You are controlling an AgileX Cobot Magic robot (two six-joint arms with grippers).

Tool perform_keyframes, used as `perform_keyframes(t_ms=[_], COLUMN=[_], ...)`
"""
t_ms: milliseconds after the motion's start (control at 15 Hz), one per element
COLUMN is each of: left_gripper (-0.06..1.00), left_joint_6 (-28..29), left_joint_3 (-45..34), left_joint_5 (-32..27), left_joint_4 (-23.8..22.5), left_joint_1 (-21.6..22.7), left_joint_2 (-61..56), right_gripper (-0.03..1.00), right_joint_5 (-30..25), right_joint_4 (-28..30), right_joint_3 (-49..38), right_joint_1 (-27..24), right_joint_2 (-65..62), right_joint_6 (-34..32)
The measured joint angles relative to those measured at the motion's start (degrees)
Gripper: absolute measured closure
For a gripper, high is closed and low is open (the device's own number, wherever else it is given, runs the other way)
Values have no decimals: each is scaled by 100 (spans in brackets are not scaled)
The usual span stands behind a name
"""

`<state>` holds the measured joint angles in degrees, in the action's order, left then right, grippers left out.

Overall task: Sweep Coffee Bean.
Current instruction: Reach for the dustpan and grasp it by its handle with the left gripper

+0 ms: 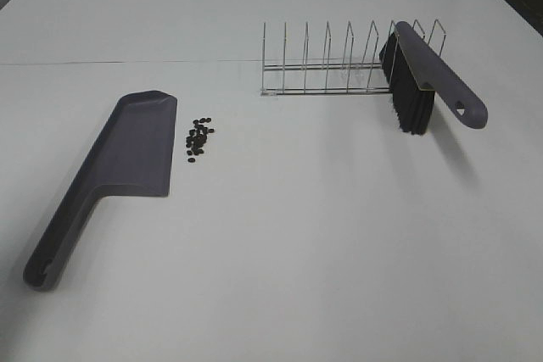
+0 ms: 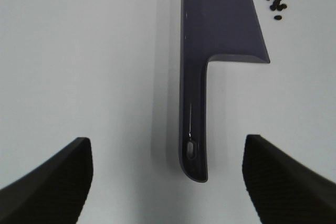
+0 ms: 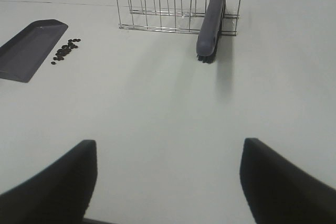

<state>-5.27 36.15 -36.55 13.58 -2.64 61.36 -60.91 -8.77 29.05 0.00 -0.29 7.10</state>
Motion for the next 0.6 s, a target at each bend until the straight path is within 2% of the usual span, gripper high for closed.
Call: perform_keyframes(t_ms=[200, 600], left_gripper=[23, 22], left_joint_6=[0, 327], left_joint_3=[464, 1644], left_joint_5=[-46, -447], left_joint_4=[149, 63], left_joint_1=[-40, -573], left_joint_2=[1180, 3335], right_gripper=[33, 33], right_joint_5=[0, 0], right_joint_4=[0, 0], right_joint_3=[0, 0], right_joint_1=[0, 0], right_joint_2=[0, 0], right_joint_6=[0, 0])
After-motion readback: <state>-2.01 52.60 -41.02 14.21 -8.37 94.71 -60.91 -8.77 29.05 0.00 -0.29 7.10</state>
